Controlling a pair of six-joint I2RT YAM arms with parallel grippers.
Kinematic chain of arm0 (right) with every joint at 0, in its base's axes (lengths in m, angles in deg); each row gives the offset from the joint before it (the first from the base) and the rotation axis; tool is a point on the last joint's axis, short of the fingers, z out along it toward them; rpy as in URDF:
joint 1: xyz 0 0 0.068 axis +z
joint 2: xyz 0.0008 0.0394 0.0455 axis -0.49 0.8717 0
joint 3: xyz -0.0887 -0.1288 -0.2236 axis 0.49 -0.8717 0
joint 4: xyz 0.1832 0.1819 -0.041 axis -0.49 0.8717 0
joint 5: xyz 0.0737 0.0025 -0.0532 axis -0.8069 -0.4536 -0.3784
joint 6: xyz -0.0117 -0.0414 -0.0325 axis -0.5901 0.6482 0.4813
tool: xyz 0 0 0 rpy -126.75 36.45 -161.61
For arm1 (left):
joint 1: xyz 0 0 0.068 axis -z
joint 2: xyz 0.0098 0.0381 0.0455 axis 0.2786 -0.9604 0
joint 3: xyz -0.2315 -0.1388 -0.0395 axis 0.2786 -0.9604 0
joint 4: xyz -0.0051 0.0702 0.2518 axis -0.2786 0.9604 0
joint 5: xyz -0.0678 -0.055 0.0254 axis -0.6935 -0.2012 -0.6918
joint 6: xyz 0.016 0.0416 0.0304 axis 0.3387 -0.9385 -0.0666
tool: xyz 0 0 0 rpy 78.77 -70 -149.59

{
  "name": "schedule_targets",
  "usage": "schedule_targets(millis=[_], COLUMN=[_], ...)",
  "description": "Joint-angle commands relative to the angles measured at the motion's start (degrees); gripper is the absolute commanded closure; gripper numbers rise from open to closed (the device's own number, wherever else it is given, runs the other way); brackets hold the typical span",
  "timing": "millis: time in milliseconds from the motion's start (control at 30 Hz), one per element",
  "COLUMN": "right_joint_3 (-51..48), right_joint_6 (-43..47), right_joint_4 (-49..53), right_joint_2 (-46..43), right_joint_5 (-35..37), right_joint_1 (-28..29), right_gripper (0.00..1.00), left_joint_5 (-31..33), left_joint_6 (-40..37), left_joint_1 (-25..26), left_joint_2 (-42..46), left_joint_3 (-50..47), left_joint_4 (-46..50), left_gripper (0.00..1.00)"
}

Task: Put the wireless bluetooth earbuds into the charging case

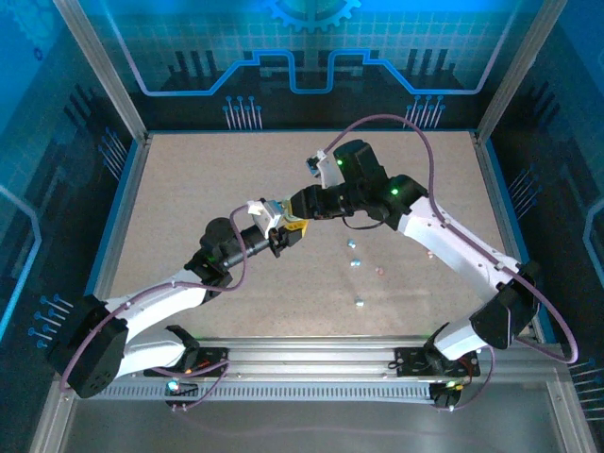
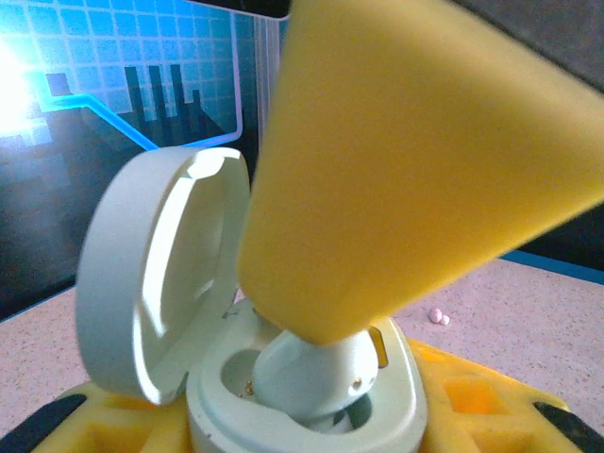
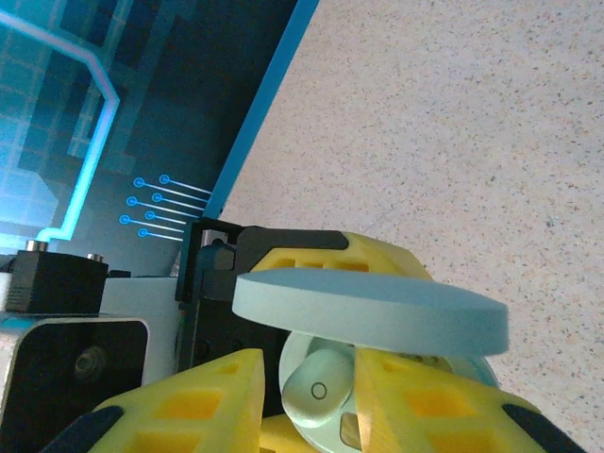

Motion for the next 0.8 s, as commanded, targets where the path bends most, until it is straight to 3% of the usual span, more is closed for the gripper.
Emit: schedule_targets(millis=[0,300,433,767], right_joint_3=[1.94,2.72,4.75,5.84], right_joint_6=[1.66,2.04,4.81,8.79], right_joint_4=[3.38,2.64,6.72,6.22], right_joint_2=[-0.24,0.56,1.27,1.78], right_joint_5=[0.98,-0.57,3.36,-2.14], right_joint_1=[1.26,1.95,2.96,3.1], right_gripper=[0.68,0.73,0.74,0.74], left_joint_5=[0.18,-0.2,-0.08,-0.24], left_joint_6=[1.02,1.14,1.09,1.09], left_joint_1=[0.17,0.13,0.15,0.12], left_joint_2=[0.66,0.36,0.58,0.96], left_joint_3=[2.1,2.27,2.27,2.27], left_joint_4=[-3.67,-3.53,-3.46,-3.05], left_gripper=[0.66,0.66,0.66,0.66])
